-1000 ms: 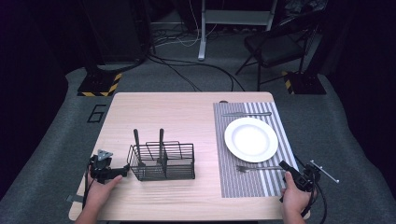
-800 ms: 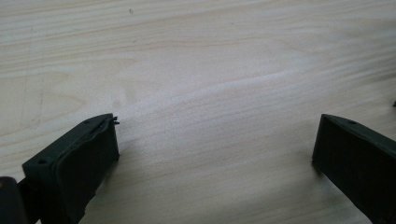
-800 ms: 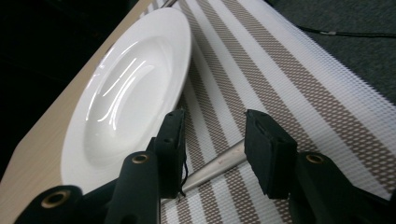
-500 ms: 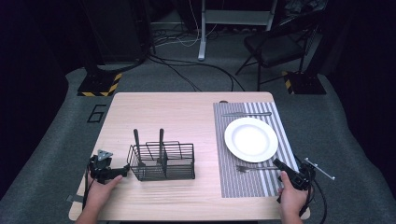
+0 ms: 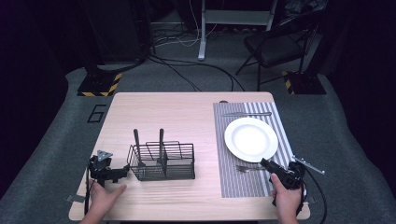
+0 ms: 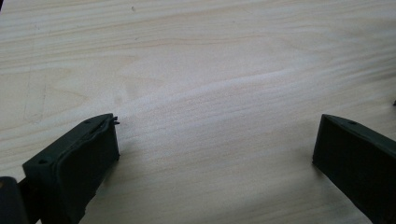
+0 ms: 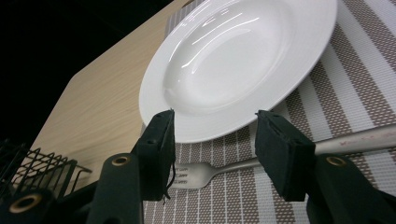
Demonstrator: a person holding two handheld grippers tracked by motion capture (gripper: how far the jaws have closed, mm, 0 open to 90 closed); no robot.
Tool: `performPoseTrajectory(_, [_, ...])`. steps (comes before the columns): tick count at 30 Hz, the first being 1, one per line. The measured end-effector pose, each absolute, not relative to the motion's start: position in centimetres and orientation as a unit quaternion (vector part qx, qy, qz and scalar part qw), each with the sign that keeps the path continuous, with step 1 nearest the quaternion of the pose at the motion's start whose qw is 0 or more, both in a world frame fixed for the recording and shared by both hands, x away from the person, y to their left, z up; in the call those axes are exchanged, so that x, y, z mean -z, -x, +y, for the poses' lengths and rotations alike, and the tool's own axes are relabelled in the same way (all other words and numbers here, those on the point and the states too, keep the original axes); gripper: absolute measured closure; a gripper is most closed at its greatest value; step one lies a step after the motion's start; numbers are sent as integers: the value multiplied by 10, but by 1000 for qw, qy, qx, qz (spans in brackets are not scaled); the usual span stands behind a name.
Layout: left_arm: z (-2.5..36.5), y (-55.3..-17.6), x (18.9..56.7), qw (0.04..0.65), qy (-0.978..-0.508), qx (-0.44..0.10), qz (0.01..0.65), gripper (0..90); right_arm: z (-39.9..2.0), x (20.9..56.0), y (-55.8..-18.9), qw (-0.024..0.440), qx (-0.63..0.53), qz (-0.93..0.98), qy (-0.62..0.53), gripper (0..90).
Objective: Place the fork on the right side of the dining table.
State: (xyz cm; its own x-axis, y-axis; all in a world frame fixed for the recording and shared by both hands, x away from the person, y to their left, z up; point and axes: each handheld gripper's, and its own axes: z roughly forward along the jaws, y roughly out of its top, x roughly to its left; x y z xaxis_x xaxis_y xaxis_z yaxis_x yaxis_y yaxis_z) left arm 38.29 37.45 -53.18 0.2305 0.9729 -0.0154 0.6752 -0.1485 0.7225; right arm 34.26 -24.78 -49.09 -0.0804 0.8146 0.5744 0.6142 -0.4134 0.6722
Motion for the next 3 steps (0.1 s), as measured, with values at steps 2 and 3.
performPoseTrajectory(2, [374, -383, 532, 312, -719, -237, 574, 0, -246, 489, -341, 96, -512, 535, -665, 473])
performPoseTrajectory(3, [374, -383, 532, 312, -719, -237, 574, 0, -246, 488, -341, 101, -511, 544, -659, 473])
